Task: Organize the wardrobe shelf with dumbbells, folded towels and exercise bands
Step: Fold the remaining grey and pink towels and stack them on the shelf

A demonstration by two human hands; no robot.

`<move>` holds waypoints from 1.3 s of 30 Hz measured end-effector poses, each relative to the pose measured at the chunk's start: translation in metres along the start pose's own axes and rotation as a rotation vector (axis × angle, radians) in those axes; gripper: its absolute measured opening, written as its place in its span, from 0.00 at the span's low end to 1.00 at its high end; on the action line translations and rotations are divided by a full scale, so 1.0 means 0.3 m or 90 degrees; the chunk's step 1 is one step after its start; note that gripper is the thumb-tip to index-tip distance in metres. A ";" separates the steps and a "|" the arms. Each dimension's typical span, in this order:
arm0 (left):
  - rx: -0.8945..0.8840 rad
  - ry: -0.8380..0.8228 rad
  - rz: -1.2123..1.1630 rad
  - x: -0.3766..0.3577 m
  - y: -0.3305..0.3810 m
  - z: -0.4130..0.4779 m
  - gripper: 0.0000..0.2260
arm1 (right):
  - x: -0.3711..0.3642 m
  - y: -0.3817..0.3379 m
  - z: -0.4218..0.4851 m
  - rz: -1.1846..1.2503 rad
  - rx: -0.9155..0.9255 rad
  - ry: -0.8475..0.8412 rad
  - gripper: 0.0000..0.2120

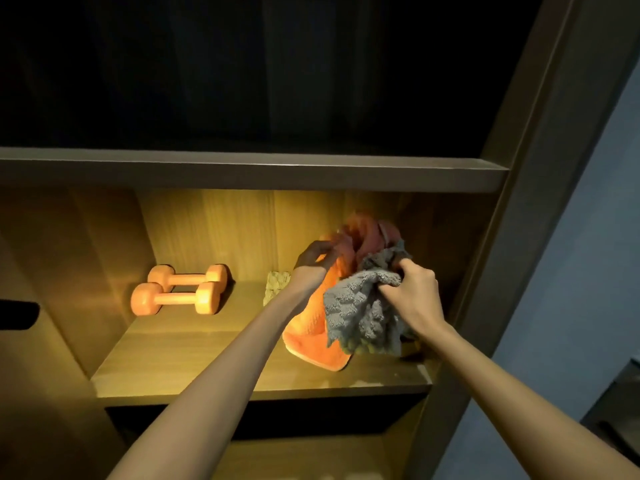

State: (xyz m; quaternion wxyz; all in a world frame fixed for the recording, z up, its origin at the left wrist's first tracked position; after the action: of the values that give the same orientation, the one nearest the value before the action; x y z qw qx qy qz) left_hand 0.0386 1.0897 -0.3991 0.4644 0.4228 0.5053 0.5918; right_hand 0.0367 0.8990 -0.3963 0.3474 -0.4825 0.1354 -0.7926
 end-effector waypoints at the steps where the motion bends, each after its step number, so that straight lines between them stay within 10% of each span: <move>1: 0.014 0.005 0.037 0.014 -0.049 -0.009 0.03 | -0.020 0.020 -0.006 -0.002 -0.023 -0.037 0.09; 9: 0.170 0.005 0.221 0.121 -0.389 -0.060 0.02 | -0.186 0.114 -0.015 -0.025 -0.117 -0.161 0.07; 19: 0.249 -0.072 0.332 0.135 -0.598 -0.052 0.17 | -0.431 0.201 -0.061 -0.045 -0.048 -0.446 0.39; 39: 0.234 -0.151 0.291 -0.093 -0.556 0.039 0.21 | -0.313 0.330 -0.004 -0.244 -0.039 -0.261 0.25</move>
State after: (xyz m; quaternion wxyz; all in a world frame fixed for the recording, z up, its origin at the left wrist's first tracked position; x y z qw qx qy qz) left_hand 0.0762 1.0744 -0.5636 0.2911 0.6683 0.4377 0.5263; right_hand 0.1047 0.8912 -0.5144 0.1966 -0.6600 -0.0072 -0.7250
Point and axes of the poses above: each hand's wrist, its own z-axis towards the middle knuckle, its own x-axis out of the back of the hand, y = z × x, the point moved 1 cm from there along z, towards the middle knuckle, and after that the axes turned 5 degrees about x, right-handed, at the moved point
